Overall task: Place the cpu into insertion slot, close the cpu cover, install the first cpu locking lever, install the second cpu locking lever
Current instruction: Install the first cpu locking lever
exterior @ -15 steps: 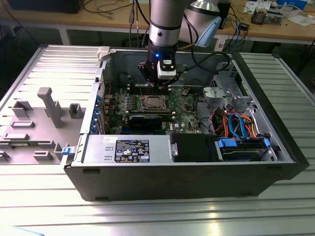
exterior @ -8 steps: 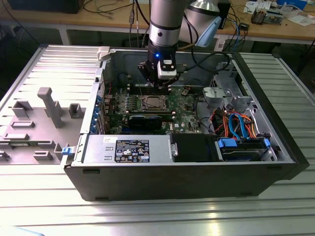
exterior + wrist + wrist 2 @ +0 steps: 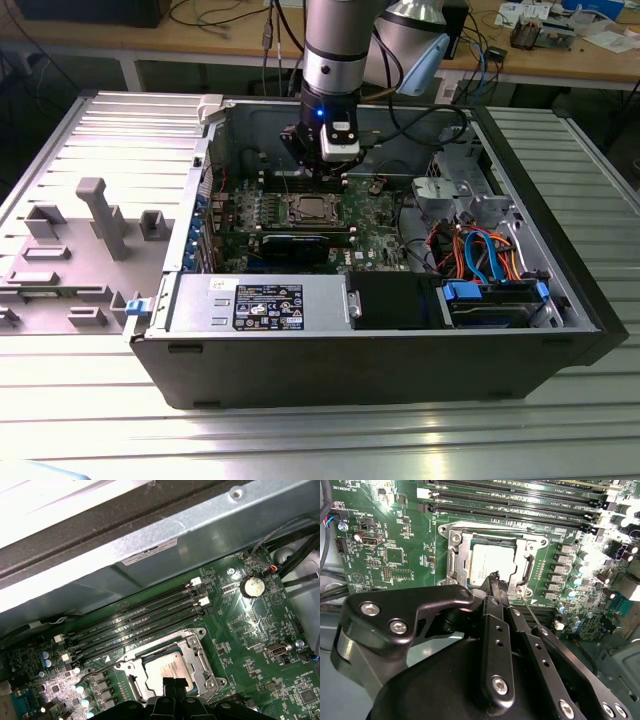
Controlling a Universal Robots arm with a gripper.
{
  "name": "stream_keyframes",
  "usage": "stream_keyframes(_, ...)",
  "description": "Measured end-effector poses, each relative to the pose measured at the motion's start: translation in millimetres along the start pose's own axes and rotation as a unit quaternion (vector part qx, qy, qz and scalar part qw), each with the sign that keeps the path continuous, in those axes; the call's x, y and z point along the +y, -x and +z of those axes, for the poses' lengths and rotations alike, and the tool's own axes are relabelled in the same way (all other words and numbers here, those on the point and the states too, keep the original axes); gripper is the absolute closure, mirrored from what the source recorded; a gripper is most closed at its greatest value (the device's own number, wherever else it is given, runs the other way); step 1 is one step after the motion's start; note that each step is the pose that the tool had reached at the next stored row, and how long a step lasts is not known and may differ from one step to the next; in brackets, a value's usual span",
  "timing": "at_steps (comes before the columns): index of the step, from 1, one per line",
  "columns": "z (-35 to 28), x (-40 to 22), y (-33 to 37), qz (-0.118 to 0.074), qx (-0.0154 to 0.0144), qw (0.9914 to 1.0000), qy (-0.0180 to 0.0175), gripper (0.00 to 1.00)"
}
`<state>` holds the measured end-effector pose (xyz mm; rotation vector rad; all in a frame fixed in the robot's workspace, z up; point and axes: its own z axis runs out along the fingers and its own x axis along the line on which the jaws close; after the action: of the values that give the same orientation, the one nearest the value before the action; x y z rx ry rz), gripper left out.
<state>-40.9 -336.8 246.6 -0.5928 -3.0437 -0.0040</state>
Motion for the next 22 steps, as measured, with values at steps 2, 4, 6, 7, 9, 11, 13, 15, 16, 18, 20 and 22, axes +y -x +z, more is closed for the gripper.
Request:
stream_keyframes(2,0.0,0.0,0.0,-0.001,0.0,1.0,-0.0001,0.89)
stream_keyframes(4,0.0,0.0,0.0,-0.003,0.0,1.0,-0.0001,0.89)
stream_keyframes(6,0.0,0.0,0.0,-0.004,0.0,0.99999,-0.0002,0.89)
stream_keyframes(7,0.0,0.0,0.0,-0.005,0.0,0.99999,-0.0002,0.89)
stream_keyframes(9,0.0,0.0,0.0,-0.006,0.0,0.99998,-0.0003,0.89)
stream_keyframes(11,0.0,0.0,0.0,-0.008,-0.0001,0.99997,-0.0003,0.89)
stream_keyframes(13,0.0,0.0,0.0,-0.01,-0.0001,0.99995,-0.0004,0.89)
stream_keyframes(15,0.0,0.0,0.0,-0.011,-0.0001,0.99994,-0.0004,0.89)
stream_keyframes(16,0.0,0.0,0.0,-0.012,-0.0001,0.99993,-0.0005,0.89)
stream_keyframes(18,0.0,0.0,0.0,-0.013,-0.0001,0.99991,-0.0005,0.89)
stream_keyframes(20,0.0,0.0,0.0,-0.015,-0.0001,0.99989,-0.0006,0.89)
stream_keyframes(22,0.0,0.0,0.0,-0.016,-0.0001,0.99987,-0.0007,0.89)
